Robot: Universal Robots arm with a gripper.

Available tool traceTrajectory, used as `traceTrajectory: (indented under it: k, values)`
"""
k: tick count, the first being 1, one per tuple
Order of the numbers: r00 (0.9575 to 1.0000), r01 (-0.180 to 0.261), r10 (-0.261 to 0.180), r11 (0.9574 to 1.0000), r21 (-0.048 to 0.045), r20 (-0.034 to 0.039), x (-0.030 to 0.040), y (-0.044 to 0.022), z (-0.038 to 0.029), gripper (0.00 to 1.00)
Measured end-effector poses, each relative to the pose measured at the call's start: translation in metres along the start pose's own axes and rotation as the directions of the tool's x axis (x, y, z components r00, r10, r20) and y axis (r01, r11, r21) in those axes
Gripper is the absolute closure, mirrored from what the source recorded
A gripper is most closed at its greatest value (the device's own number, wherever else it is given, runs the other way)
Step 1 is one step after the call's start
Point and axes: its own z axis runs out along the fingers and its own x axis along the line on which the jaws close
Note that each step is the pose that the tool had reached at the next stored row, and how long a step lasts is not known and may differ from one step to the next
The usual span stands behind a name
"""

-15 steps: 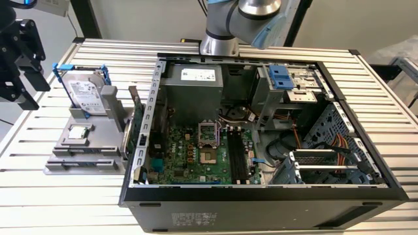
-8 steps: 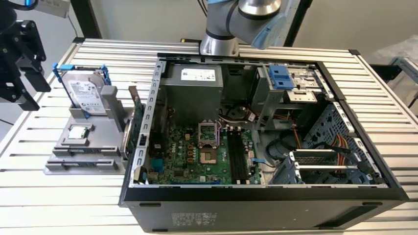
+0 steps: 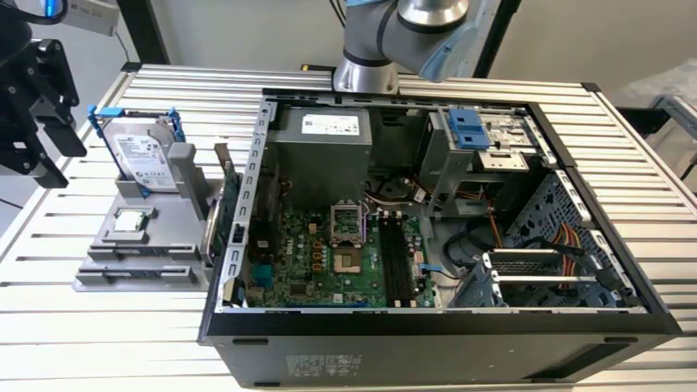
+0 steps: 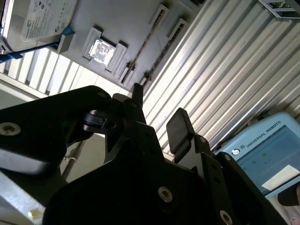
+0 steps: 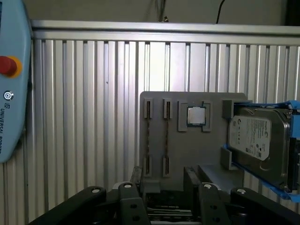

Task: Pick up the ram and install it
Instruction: 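Pick up the ram and move it above insertion slot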

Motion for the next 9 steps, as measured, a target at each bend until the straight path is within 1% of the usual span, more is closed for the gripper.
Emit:
traceTrajectory:
  k: [4,9]
  values:
    - [1.0,0.0,0.0,1.0,0.0,-0.0007,0.0,0.0,0.0019,0.0]
    - [1.0,0.0,0.0,1.0,-0.0001,-0.0007,0.0,0.0,0.0022,0.0]
